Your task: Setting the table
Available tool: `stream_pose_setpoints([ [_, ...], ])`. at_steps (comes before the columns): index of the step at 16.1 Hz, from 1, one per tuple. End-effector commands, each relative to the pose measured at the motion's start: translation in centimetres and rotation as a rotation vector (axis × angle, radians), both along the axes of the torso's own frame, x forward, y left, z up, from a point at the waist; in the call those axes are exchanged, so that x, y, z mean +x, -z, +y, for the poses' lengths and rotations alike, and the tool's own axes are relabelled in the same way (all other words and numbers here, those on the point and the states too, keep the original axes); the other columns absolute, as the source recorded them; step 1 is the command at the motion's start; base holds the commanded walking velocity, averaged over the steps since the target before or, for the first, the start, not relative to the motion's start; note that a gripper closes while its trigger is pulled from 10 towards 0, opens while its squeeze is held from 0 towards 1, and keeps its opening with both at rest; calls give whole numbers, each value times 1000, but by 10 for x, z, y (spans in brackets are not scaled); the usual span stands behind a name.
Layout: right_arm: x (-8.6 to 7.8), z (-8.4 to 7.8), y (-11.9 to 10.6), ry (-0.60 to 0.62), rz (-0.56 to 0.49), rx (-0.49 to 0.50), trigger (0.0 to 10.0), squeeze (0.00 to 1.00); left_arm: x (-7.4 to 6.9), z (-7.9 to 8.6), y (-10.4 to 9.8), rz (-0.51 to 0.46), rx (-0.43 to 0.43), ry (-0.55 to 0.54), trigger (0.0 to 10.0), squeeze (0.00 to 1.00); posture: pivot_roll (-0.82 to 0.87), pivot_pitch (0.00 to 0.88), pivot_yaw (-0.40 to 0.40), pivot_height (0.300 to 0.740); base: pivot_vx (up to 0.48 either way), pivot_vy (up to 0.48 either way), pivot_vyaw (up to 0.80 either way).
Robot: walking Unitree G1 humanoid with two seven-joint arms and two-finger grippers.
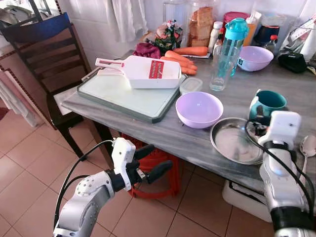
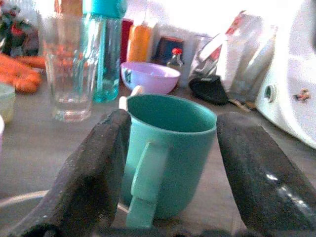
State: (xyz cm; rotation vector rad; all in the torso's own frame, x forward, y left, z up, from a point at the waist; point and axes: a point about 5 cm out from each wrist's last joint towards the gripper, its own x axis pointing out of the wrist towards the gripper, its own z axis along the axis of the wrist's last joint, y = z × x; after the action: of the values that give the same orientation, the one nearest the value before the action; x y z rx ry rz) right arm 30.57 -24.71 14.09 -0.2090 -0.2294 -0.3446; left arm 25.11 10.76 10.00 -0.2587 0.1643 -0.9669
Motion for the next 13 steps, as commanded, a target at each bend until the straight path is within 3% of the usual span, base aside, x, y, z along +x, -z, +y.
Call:
stream_pose_setpoints([
  [1, -9, 4, -7, 23, -63, 20, 10000, 1000, 2, 2, 0, 1, 5, 7, 10000, 0, -7, 18, 60, 740, 0, 0, 0],
  [4, -24, 8, -5, 53, -65, -4, 10000, 1000, 4, 1, 0, 4, -4, 11, 10000, 0, -9, 13, 58, 740, 0, 0, 0],
  [7, -46, 14, 8, 75, 7, 4, 10000, 1000, 6, 1, 0, 4, -8, 8, 10000, 0, -15, 0, 55, 740, 0, 0, -183],
  [13, -47, 15, 7, 76, 31, 9, 10000, 961, 10, 2, 0, -9, 2, -26, 10000, 0, -15, 0, 54, 740, 0, 0, -800],
])
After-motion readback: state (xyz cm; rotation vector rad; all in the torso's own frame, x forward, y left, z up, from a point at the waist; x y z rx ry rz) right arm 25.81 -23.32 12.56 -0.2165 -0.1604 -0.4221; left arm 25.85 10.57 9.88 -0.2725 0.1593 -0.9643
